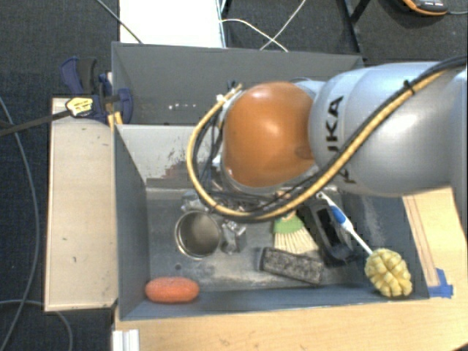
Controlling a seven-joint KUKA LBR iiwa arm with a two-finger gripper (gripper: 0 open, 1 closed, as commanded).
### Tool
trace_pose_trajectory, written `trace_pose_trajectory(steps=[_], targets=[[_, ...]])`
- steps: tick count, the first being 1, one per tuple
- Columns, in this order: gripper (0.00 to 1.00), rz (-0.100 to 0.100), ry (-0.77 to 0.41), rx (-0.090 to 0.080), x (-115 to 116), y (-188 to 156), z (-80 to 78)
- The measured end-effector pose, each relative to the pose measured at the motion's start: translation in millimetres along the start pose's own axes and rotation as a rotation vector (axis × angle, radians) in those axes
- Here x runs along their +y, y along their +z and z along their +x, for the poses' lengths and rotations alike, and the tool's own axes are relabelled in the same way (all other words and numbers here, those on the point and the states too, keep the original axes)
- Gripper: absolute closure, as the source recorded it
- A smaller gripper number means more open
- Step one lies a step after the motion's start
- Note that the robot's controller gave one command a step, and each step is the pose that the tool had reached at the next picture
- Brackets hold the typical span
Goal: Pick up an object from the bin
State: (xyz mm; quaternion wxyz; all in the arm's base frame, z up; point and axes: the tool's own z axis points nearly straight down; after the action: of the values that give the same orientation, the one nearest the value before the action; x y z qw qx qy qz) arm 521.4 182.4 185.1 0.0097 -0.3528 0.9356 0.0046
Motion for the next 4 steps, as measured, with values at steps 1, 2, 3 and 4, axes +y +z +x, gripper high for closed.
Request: trace_pose_trajectory(steps=[1, 2, 3, 4], targets=[[1.0, -0.004, 0.04, 0.014, -10, 80, 8.3], [1.0, -0.004, 0.027, 0.014, -7, 43, 0.6], [1.0, -0.006, 0.057, 0.013, -28, 80, -7.5], [1.0, 0.0, 0.042, -0.004, -19, 17, -1.5]])
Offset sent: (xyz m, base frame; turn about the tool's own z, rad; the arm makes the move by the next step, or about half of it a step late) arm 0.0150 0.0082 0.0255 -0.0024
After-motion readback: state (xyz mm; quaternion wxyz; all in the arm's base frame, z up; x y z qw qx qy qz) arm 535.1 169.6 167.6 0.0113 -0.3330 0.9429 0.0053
